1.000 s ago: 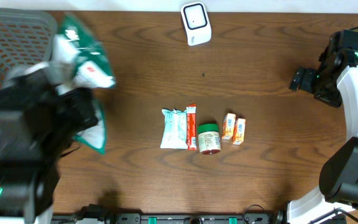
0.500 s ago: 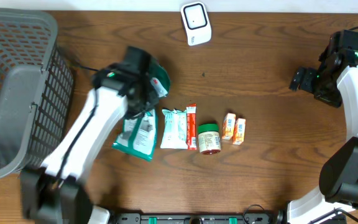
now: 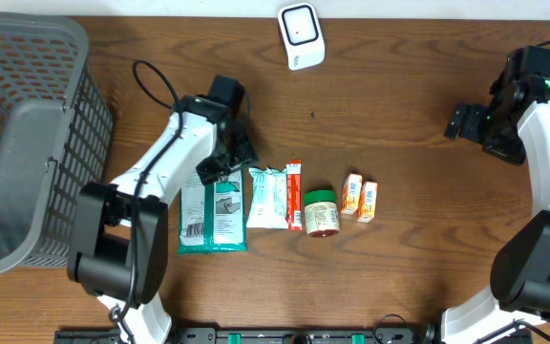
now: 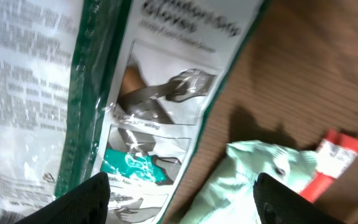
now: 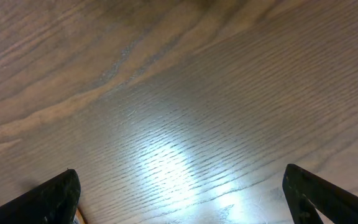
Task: Scan the item barcode
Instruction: 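Lower the glove pack onto the table and open the left gripper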
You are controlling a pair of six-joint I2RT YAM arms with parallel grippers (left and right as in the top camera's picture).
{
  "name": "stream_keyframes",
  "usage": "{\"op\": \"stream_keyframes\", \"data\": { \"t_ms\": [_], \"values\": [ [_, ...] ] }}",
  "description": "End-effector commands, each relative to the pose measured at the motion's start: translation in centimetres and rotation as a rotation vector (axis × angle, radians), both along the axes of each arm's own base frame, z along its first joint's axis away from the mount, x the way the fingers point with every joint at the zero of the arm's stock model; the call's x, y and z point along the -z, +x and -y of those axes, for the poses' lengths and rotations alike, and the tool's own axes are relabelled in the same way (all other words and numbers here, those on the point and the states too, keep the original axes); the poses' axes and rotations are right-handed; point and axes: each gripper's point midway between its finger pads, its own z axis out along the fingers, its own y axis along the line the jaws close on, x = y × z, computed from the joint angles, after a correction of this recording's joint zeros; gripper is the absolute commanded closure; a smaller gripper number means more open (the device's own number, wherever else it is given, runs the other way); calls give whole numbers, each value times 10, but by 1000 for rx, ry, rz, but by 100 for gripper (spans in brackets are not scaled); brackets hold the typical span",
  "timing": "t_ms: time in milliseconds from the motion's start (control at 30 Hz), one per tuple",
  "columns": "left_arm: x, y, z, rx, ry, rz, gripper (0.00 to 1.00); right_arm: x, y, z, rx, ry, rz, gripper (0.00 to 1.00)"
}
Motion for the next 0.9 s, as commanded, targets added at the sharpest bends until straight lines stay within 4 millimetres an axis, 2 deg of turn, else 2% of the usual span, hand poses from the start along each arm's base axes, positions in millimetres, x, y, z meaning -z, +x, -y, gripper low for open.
{"op": "stream_keyframes", "data": {
  "t_ms": [0, 133, 267, 433, 467, 500, 633, 700, 733, 867],
  "values": [
    [-46, 16, 4, 101, -59, 134, 25, -8, 2, 2, -5, -15, 19, 1],
    [-68, 13, 3, 175, -60, 193, 29, -8, 2, 2, -5, -15, 18, 1],
    [-77, 5, -2, 282, -27, 211, 29, -8, 2, 2, -5, -15, 19, 1],
    [-76, -1, -31, 300, 128, 184, 29, -8, 2, 2, -5, -15, 19, 1],
    [-75, -3, -34, 297, 135, 175, 23, -8, 2, 2, -5, -15, 19, 1],
    [-75, -5, -37, 292, 142, 164, 22, -8, 2, 2, -5, -15, 19, 1],
    [-75, -1, -62, 245, 213, 158, 22, -8, 2, 2, -5, -15, 19, 1],
    [-75, 2, -76, 201, 223, 155, 20, -8, 2, 2, -5, -15, 19, 1],
    [-75, 1, -80, 182, 220, 150, 16, -8, 2, 2, -5, -15, 19, 1],
    [-75, 2, -96, 130, 216, 139, 15, -8, 2, 2, -5, -15, 19, 1]
  ]
}}
